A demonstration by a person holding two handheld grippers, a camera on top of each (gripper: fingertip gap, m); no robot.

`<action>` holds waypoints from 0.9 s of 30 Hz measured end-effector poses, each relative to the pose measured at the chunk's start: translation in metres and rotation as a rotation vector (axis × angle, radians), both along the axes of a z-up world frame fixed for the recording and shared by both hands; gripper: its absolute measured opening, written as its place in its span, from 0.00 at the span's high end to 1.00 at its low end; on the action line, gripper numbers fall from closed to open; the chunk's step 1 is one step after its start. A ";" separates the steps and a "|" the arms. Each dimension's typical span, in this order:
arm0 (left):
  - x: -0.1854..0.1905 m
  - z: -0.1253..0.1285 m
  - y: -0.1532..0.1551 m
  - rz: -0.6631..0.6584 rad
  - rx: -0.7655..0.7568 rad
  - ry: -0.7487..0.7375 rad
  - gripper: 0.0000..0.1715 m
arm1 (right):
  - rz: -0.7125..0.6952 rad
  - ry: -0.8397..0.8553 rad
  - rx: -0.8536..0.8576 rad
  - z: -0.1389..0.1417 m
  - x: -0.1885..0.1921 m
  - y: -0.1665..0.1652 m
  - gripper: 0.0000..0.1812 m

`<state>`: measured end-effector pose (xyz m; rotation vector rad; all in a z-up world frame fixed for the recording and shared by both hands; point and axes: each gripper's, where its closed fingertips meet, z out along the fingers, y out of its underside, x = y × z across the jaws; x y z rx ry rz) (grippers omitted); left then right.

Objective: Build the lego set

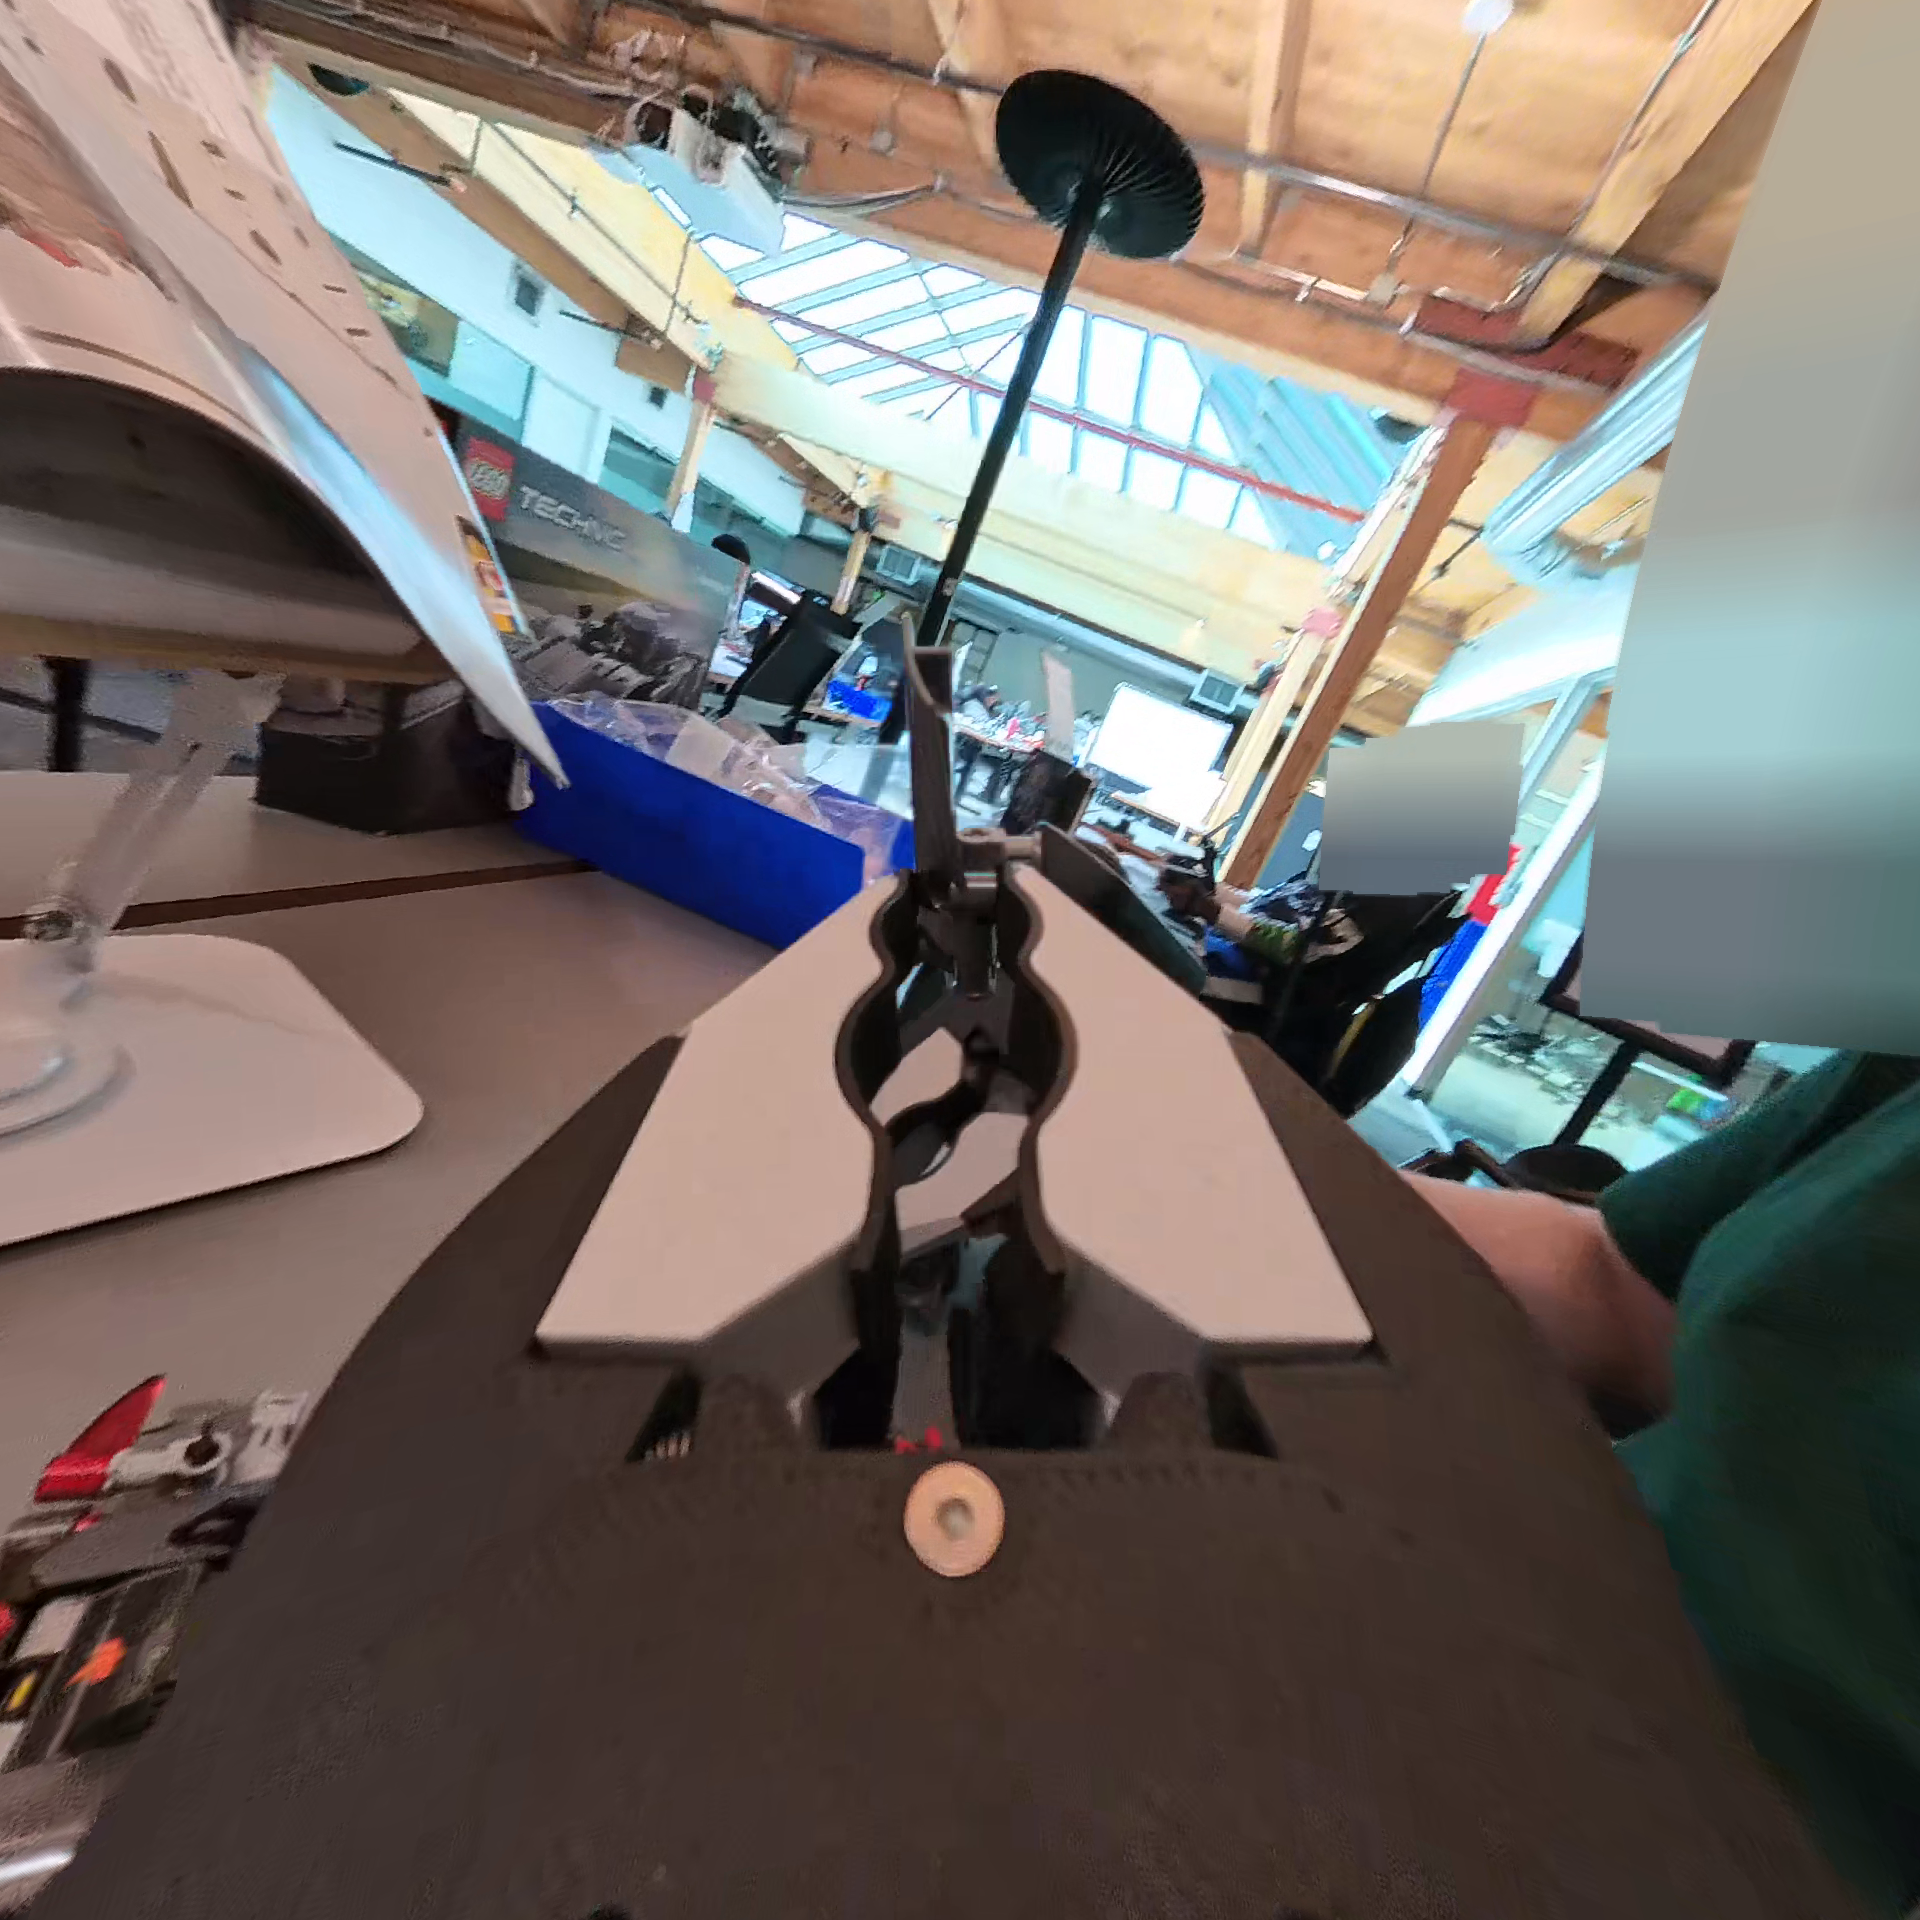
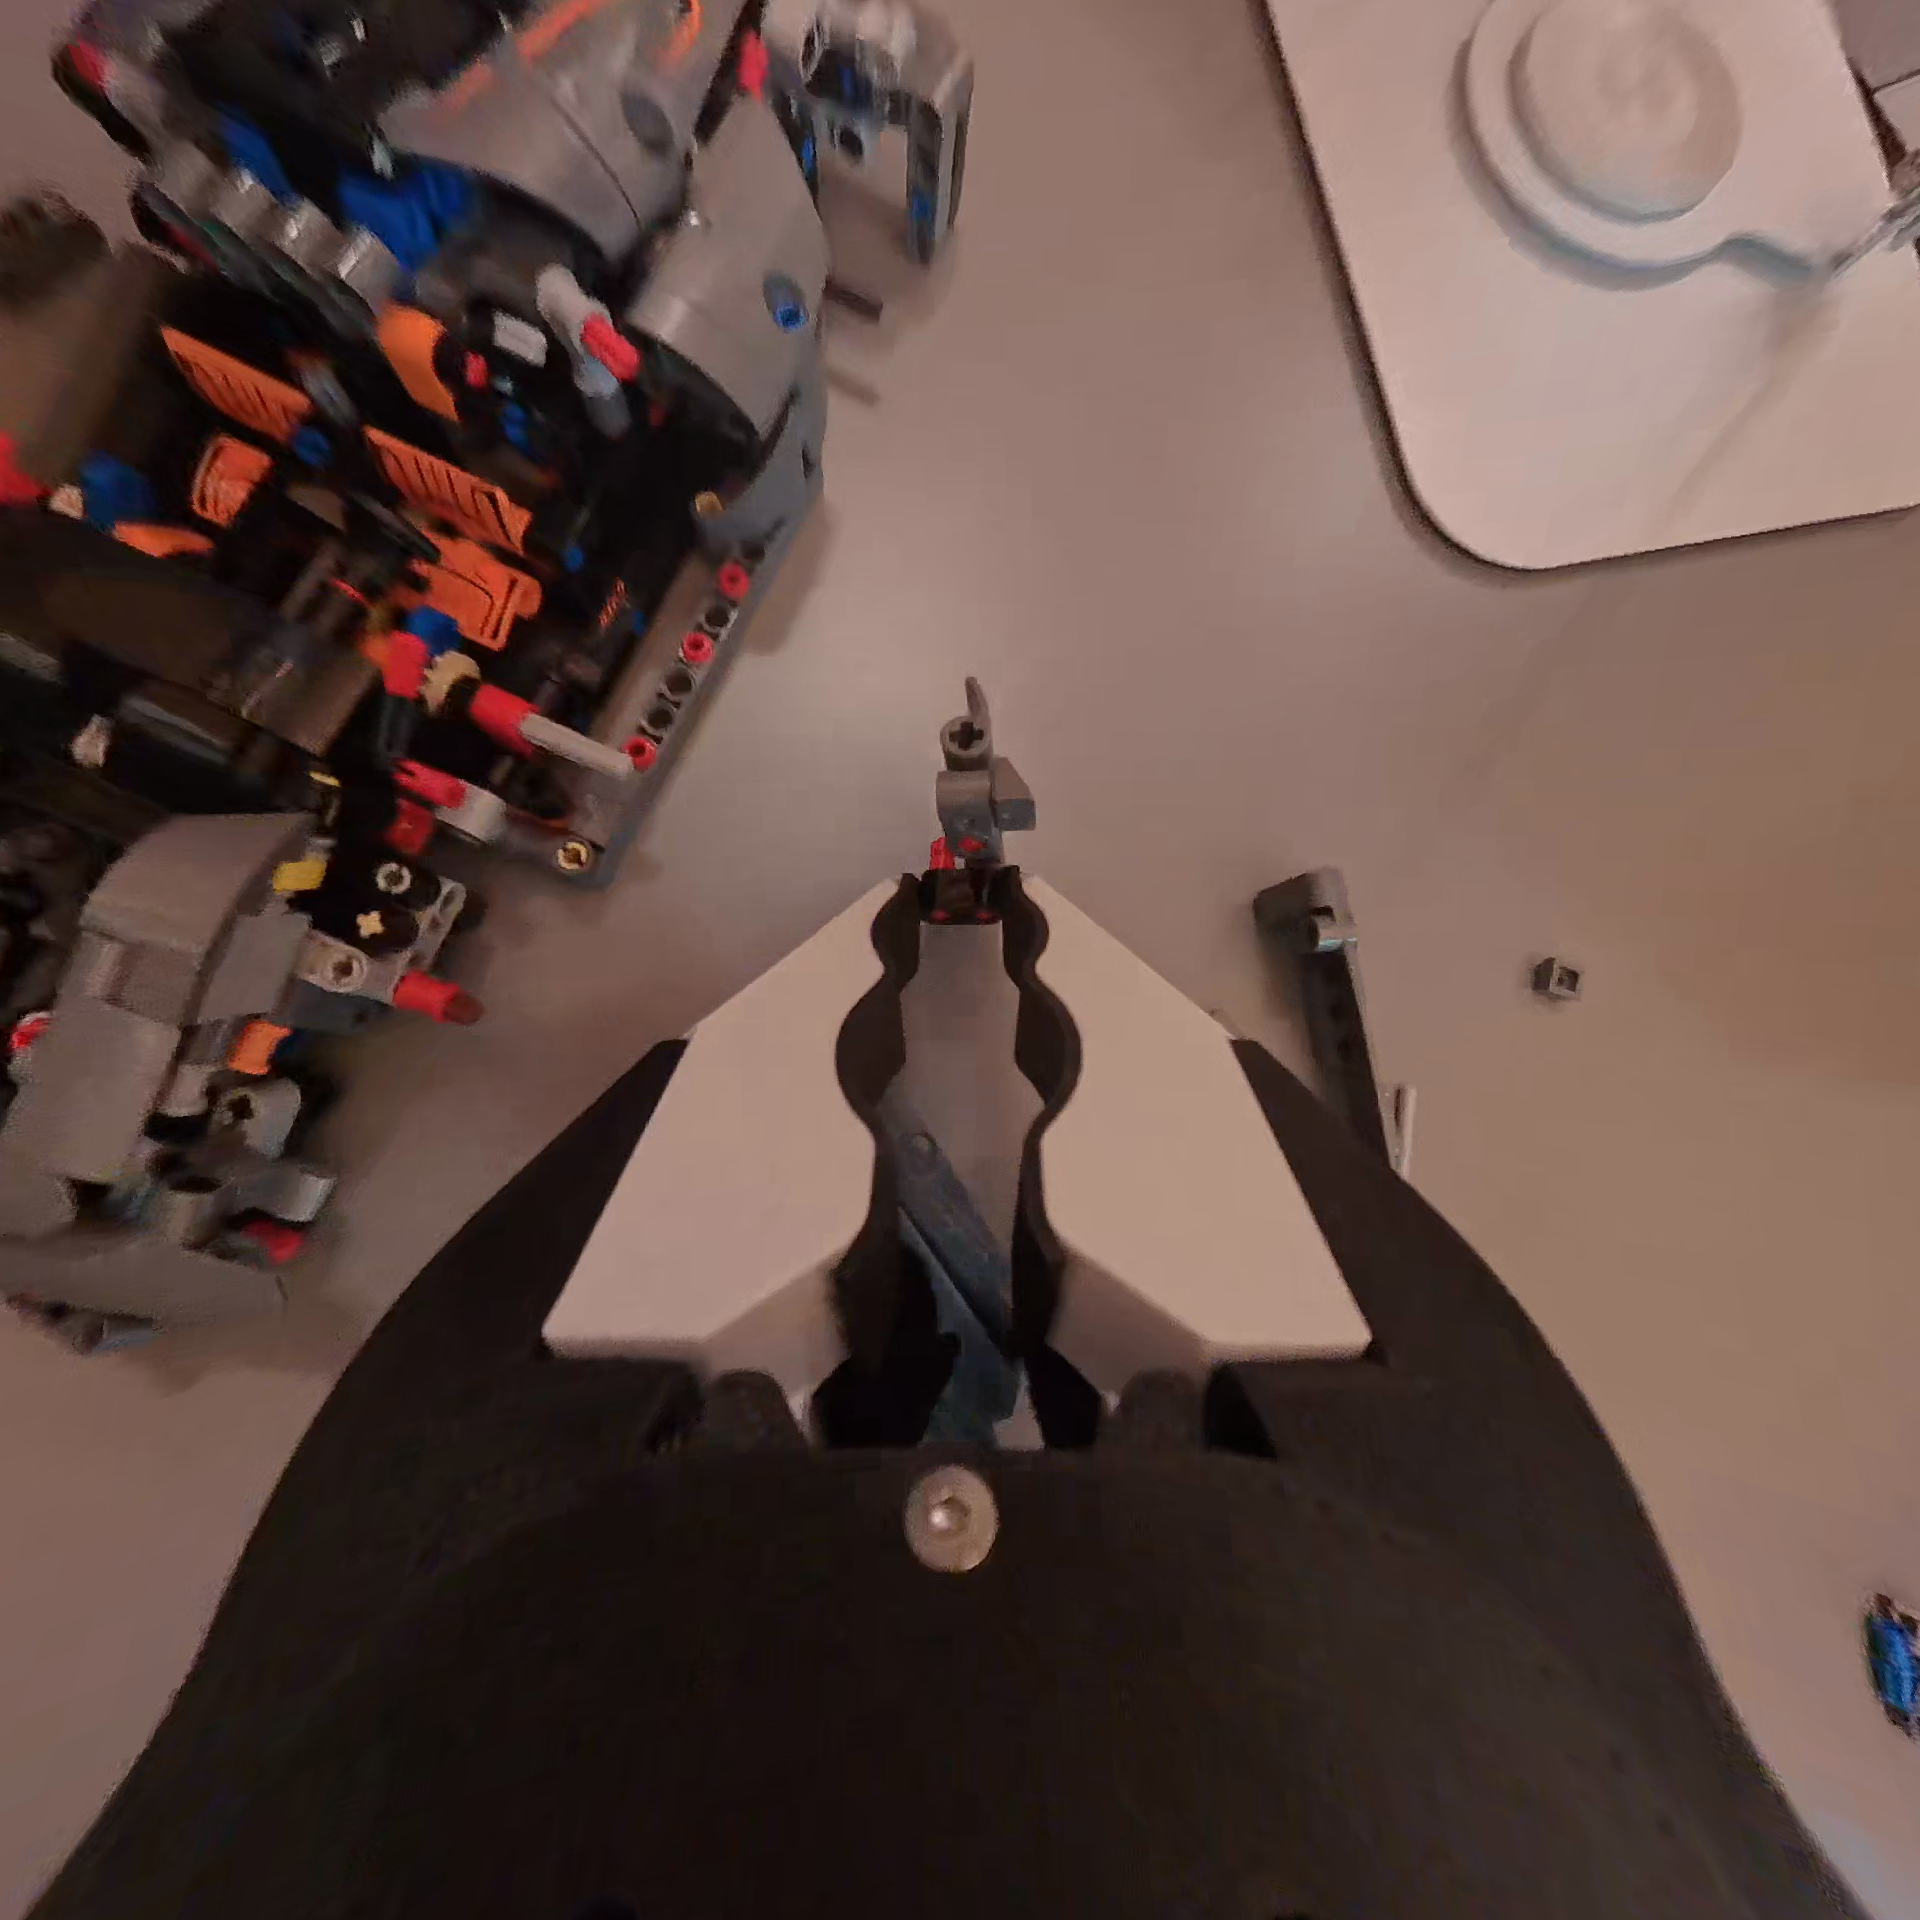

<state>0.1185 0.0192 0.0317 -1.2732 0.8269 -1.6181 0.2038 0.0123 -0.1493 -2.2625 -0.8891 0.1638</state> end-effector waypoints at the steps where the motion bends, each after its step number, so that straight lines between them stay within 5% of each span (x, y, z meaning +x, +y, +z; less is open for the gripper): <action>1: -0.001 0.001 0.000 -0.020 -0.010 -0.020 0.93 | 0.011 0.008 -0.003 0.000 -0.003 0.000 0.92; 8: -0.005 0.006 -0.001 -0.139 -0.094 -0.121 0.93 | 0.046 0.019 -0.096 -0.005 -0.009 -0.006 0.88; 13: -0.007 0.008 0.002 -0.158 -0.111 -0.153 0.93 | 0.043 0.107 -0.061 0.020 -0.008 -0.007 0.84; 22: 0.005 0.004 0.001 -0.173 -0.121 -0.104 0.93 | 0.190 0.368 0.373 0.163 -0.041 -0.015 0.86; 27: 0.021 -0.004 -0.007 -0.204 -0.149 0.013 0.93 | 0.293 0.289 0.514 0.188 -0.058 -0.016 0.88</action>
